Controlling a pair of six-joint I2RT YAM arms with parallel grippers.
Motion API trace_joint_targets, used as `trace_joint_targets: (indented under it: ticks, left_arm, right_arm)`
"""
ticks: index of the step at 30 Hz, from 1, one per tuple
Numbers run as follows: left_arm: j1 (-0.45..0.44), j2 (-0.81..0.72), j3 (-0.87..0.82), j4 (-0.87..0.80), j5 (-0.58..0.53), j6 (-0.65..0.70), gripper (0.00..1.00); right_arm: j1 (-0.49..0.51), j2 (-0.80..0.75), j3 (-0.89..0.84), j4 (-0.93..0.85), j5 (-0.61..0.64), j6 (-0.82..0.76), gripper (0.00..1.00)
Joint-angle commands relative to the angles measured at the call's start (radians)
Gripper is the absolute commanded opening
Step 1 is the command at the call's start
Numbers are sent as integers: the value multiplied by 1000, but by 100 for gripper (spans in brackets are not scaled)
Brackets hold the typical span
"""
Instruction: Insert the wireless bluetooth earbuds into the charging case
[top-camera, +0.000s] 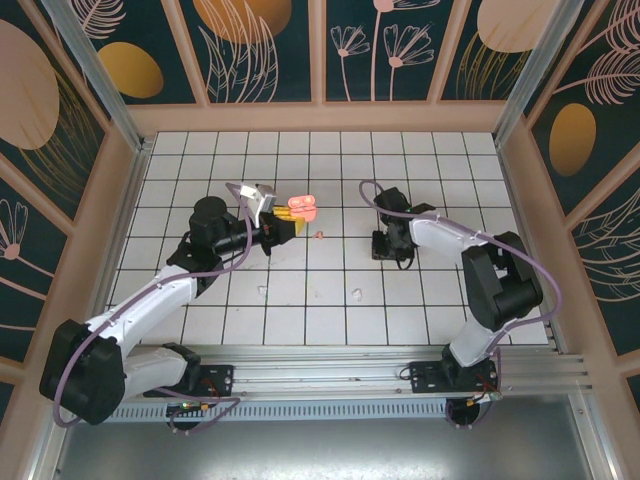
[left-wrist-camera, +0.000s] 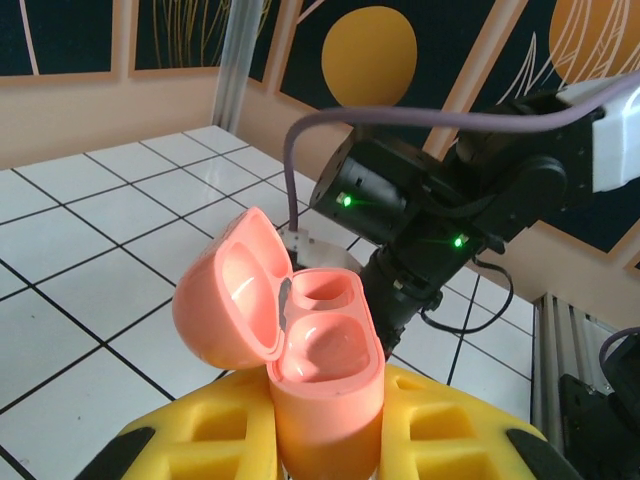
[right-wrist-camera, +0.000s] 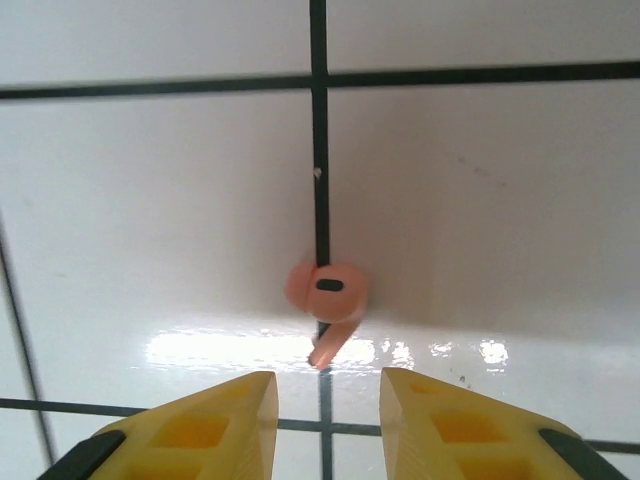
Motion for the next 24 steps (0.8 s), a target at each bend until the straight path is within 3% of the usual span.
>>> trace_joint_targets:
  ticks: [1, 11, 24]
  left_arm:
    - [-4, -20, -8, 33, -8, -5, 2]
    - [-4, -14, 8, 11, -23, 3, 2]
    - [-4, 3, 27, 6, -14, 4, 2]
  right_arm:
    - [9, -26, 47, -54, 34, 67, 34]
    - [18, 89, 116, -94, 103, 109, 38]
    - [19, 159, 129, -70, 94, 107, 37]
